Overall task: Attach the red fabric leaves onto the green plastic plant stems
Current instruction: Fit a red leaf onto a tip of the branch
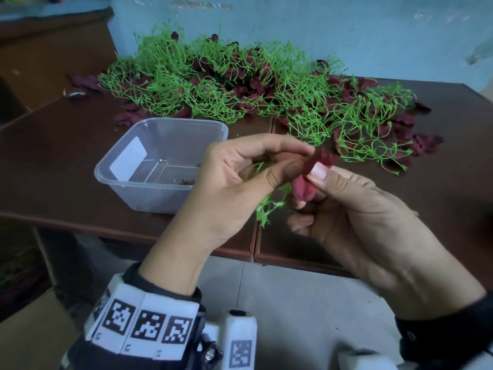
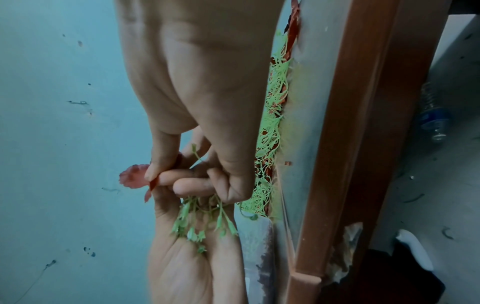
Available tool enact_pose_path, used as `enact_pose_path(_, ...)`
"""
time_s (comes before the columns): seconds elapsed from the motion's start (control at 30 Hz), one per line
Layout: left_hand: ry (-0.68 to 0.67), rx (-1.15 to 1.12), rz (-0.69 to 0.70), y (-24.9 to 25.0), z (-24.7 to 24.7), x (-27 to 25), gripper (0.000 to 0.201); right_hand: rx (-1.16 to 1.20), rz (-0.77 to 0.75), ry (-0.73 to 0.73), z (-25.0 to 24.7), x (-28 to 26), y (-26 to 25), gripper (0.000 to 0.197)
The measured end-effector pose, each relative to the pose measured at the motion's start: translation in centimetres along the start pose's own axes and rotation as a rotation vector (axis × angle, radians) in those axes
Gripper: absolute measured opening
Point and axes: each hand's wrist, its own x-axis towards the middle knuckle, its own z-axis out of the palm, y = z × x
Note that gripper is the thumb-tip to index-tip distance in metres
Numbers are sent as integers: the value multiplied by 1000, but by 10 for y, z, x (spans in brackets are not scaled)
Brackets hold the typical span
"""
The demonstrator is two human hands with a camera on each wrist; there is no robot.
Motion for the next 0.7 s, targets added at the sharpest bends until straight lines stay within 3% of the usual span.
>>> enact_pose_path(0.27, 10, -134, -18, -7, 6, -1, 21, 33, 55, 9, -1, -2, -8, 17)
enact_pose_path(0.7, 37, 33, 10, -4, 4, 0, 22, -70, 79, 12, -7, -3, -14, 16)
